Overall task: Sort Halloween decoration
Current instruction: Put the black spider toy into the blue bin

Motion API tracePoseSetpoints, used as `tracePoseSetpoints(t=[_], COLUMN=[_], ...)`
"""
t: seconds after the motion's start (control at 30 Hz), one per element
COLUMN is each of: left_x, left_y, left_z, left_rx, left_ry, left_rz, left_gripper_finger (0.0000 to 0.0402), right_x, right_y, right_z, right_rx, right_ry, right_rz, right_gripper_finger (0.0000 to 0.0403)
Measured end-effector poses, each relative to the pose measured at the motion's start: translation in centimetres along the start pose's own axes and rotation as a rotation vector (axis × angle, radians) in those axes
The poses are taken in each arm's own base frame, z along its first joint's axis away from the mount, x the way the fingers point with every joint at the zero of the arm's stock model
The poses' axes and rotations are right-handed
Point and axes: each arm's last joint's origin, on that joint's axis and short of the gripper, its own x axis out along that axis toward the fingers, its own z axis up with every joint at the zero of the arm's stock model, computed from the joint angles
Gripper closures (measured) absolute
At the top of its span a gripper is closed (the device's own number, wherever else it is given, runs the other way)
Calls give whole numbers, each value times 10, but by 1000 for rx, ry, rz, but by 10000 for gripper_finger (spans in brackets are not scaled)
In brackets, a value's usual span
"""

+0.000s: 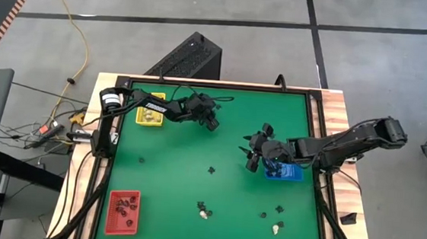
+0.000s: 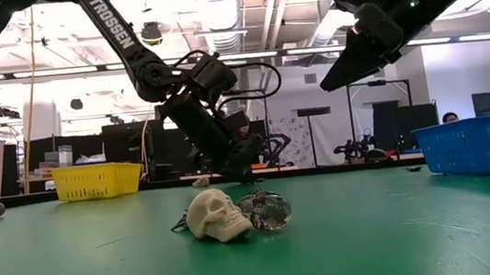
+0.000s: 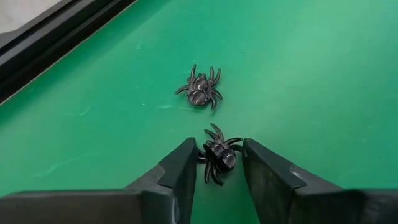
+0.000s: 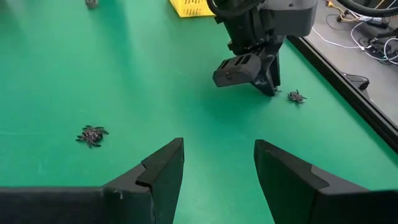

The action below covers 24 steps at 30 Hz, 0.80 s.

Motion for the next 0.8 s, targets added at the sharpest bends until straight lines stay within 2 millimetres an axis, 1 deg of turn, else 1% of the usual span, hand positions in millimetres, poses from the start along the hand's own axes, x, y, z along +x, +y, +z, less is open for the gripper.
tracePoseSetpoints(t=[0.27, 0.43, 0.53, 0.6, 0.67, 0.73, 0.8], left_x=[1, -1, -9, -16, -27, -37, -47], left_y=[3, 4, 1, -3, -9, -17, -28], left_z=[0, 2, 9, 14, 22, 29, 32], left_rx=[-4, 19, 20, 23, 28, 35, 49], left_ry=[5, 0, -16, -27, -53, -74, -71], left_rz=[-14, -17, -45, -105, -202, -337, -490], left_gripper_finger=[345, 365, 373, 376, 379, 381, 381], right_x=[0, 0, 0, 0, 0, -1, -2], right_y=[0, 0, 0, 0, 0, 1, 1], right_z=[2, 3, 3, 3, 4, 7, 11], right_rx=[11, 12, 12, 12, 10, 11, 15], right_ry=[-18, -20, -20, -20, -17, -16, -14], right_rz=[4, 8, 8, 8, 7, 7, 8], right_gripper_finger=[178, 178, 178, 178, 178, 178, 178])
